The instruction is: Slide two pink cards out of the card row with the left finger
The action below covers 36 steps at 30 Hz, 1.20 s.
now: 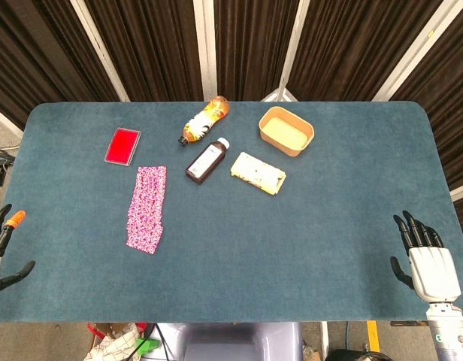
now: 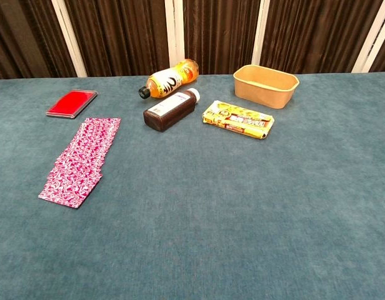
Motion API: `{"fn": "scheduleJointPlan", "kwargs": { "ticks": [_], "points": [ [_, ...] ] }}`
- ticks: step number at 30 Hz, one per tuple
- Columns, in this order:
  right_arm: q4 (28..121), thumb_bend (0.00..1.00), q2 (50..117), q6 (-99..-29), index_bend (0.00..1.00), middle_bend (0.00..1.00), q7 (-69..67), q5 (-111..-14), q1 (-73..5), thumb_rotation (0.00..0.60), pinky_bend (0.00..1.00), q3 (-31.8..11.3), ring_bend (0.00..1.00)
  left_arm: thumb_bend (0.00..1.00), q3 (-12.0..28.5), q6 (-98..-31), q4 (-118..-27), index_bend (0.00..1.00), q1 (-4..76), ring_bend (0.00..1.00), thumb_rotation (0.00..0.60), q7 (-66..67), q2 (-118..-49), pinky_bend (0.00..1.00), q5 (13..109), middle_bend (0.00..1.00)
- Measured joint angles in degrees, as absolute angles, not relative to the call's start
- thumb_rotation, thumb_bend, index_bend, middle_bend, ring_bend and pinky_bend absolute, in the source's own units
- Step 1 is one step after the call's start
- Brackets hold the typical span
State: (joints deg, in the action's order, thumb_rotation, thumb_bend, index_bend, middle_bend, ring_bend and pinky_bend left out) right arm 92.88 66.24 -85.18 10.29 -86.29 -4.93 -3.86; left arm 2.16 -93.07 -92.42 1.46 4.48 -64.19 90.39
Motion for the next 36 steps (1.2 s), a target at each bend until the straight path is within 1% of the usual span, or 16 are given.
{"fn": "scheduleJointPlan", "kwargs": {
  "ticks": [5,17,23,26,28,29,32,34,36],
  "points": [
    [92.9,0.41,66.1,-85.5,0.03,0.06,9.9,-86.3,-4.8,0.600,0.18,-4.0,0.13,0.28,2.1,-92.8,-92.5,0.15,1.5,0.00,0.600,4.8,-64.2,0.12,90.4,0.06],
    [93.0,0.41,65.7,-85.6,0.03,0.06,9.5,-86.5,-4.7,0.600,0.18,-3.8,0.13,0.28,1.9,-92.5,-92.7,0.15,1.8,0.00,0.600,5.4,-64.6,0.12,91.3,0.06],
    [93.0,0.42,65.7,-85.4,0.03,0.06,9.4,-86.4,-4.7,0.600,0.18,-3.8,0.13,0.28,1.8,-92.8,-92.4,0.15,1.8,0.00,0.600,4.9,-64.7,0.13,91.6,0.09],
    [93.0,0.41,65.8,-85.1,0.03,0.06,9.5,-86.3,-4.8,0.600,0.18,-3.7,0.13,0.31,1.8,-92.5,-92.2,0.15,2.0,0.08,0.600,4.8,-64.8,0.19,91.6,0.17],
    [93.0,0.41,65.8,-85.0,0.03,0.06,9.5,-86.2,-4.8,0.600,0.18,-3.6,0.13,0.35,1.9,-92.5,-92.0,0.15,2.2,0.16,0.600,4.6,-64.9,0.27,92.1,0.26],
    [93.0,0.41,65.8,-84.9,0.03,0.06,9.5,-86.1,-4.8,0.600,0.18,-3.6,0.13,0.35,1.9,-92.5,-91.9,0.15,2.3,0.18,0.600,4.5,-65.0,0.29,92.4,0.28],
    [93.1,0.41,65.7,-84.7,0.03,0.06,9.4,-85.9,-4.8,0.600,0.18,-3.6,0.13,0.39,1.9,-92.5,-91.1,0.15,3.1,0.29,0.600,3.4,-65.6,0.37,94.1,0.41],
    [93.1,0.41,65.7,-84.5,0.03,0.06,9.4,-85.8,-4.8,0.600,0.18,-3.6,0.13,0.41,1.9,-92.4,-90.0,0.15,3.8,0.39,0.600,2.8,-66.4,0.43,95.4,0.51],
    [93.1,0.41,65.6,-84.4,0.03,0.06,9.3,-85.6,-4.8,0.600,0.18,-3.6,0.13,0.45,1.8,-92.1,-89.0,0.15,4.5,0.46,0.600,2.6,-67.2,0.47,96.1,0.59]
  ]
}}
